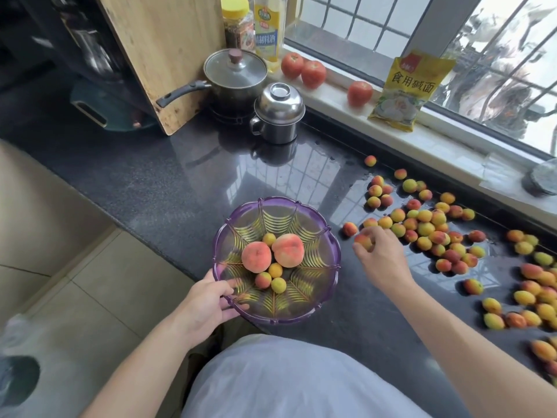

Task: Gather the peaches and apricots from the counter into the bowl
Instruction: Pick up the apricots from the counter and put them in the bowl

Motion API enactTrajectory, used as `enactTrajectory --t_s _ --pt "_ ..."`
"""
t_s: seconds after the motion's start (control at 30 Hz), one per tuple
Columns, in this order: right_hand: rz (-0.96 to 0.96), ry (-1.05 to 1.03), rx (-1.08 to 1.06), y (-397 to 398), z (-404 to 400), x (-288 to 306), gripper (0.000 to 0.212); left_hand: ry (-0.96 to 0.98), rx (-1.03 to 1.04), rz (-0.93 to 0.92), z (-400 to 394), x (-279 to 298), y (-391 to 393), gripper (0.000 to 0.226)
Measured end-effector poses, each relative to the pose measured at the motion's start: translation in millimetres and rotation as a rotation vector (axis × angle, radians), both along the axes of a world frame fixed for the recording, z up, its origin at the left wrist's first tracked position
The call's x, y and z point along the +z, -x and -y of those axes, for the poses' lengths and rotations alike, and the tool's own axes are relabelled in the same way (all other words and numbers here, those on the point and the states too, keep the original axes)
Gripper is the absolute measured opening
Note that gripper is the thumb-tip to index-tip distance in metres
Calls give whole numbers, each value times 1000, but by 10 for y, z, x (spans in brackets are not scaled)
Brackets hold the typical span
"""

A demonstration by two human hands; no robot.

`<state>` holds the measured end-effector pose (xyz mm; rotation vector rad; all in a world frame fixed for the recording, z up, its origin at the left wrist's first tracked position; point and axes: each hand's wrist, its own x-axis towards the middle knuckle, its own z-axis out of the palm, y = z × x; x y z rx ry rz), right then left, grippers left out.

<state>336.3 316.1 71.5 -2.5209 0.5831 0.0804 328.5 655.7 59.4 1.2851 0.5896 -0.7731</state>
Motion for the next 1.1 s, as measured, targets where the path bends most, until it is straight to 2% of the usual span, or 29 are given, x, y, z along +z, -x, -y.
enactTrajectory --t_s 0.1,0.17,0.23,0.33,0.4,0.5,0.7,0.83,1.1 --pt "155 -106 29 -45 -259 414 27 0 -9 8 2 12 6 55" --pt "85 -159 146 2 -462 557 40 2 -1 7 8 8 8 55" --pt "-76 -160 266 119 -690 491 52 1 7 4 22 13 21 54" --pt "-239 -9 396 280 -990 231 34 11 21 5 50 29 54 54" --pt "-225 119 467 279 -1081 72 28 9 24 6 77 44 82 53" --pt "-182 193 459 183 -1139 -63 23 11 28 3 109 62 118 53" --pt "-133 191 434 172 -1173 -173 19 8 62 -6 133 57 141 52" --pt "-168 191 470 167 -1154 -198 8 13 65 -5 131 67 150 51" --pt "-162 216 429 160 -1144 -186 10 -1 46 -3 143 96 161 51"
